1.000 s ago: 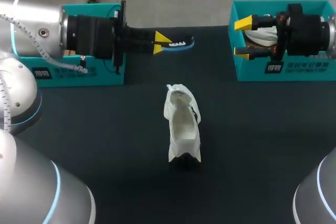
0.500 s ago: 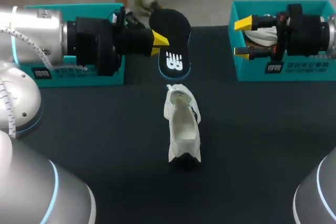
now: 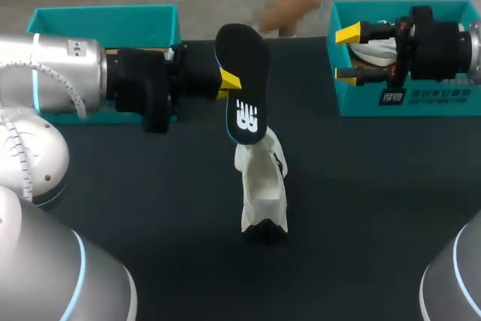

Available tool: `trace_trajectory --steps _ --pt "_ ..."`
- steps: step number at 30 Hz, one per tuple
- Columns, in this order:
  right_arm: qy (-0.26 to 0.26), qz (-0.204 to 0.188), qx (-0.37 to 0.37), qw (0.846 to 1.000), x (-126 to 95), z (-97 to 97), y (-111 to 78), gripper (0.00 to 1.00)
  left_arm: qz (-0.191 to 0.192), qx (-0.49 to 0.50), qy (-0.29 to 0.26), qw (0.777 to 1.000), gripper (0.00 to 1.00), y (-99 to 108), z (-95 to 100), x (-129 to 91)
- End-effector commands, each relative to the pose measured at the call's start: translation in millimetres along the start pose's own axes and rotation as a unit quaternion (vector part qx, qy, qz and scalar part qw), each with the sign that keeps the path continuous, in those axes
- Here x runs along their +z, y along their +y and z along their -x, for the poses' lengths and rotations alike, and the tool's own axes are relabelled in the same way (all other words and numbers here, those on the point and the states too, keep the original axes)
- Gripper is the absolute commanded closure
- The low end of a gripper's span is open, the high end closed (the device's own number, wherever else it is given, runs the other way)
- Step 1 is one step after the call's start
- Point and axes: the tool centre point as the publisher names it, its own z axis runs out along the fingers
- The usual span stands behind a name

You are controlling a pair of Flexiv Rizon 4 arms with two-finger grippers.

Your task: Take the shoe out of the shoebox, open the shoe tongue, remove and reinsert the insole, then place the shoe into the shoebox

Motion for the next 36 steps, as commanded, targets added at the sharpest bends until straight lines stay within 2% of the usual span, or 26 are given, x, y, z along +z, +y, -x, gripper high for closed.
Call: trace_trajectory --steps 1,5,13,17,21,24,26,28,31,36 --pt "-0.009 -0.017 0.004 1.0 12 -2.0 5.7 0.0 -0.008 0.017 -0.002 1.0 1.0 10 -11.0 24" --pt "-0.029 -0.041 0.012 0.999 25 -1.8 9.3 0.0 -0.013 0.013 -0.016 1.0 1.0 12 -10.2 35" --pt "-0.037 -0.074 0.017 0.996 51 -0.4 16.6 0.0 -0.013 0.006 -0.046 0.999 1.0 14 0.5 47" --pt "-0.044 -0.103 0.027 0.993 63 -1.3 12.4 0.0 -0.013 0.008 -0.051 0.999 1.0 18 2.0 53" --pt "-0.046 -0.114 0.037 0.992 68 -0.4 5.4 0.01 -0.008 0.008 -0.055 0.998 1.0 24 1.7 56" --pt "-0.043 -0.115 0.04 0.992 70 0.6 2.4 0.09 -0.006 0.007 -0.057 0.998 1.0 26 1.8 57" --pt "-0.04 -0.112 0.042 0.992 72 1.0 1.8 0.18 -0.005 0.006 -0.058 0.998 1.0 27 2.0 58" --pt "-0.036 -0.106 0.043 0.993 74 1.5 2.3 0.36 -0.005 0.006 -0.06 0.998 1.0 26 2.4 60" --pt "-0.031 -0.103 0.044 0.993 78 1.0 3.3 0.5 -0.001 0.003 -0.067 0.998 1.0 25 4.4 63" --pt "-0.027 -0.106 0.046 0.993 82 2.4 1.6 0.53 0.004 -0.002 -0.074 0.997 1.0 26 6.7 68"
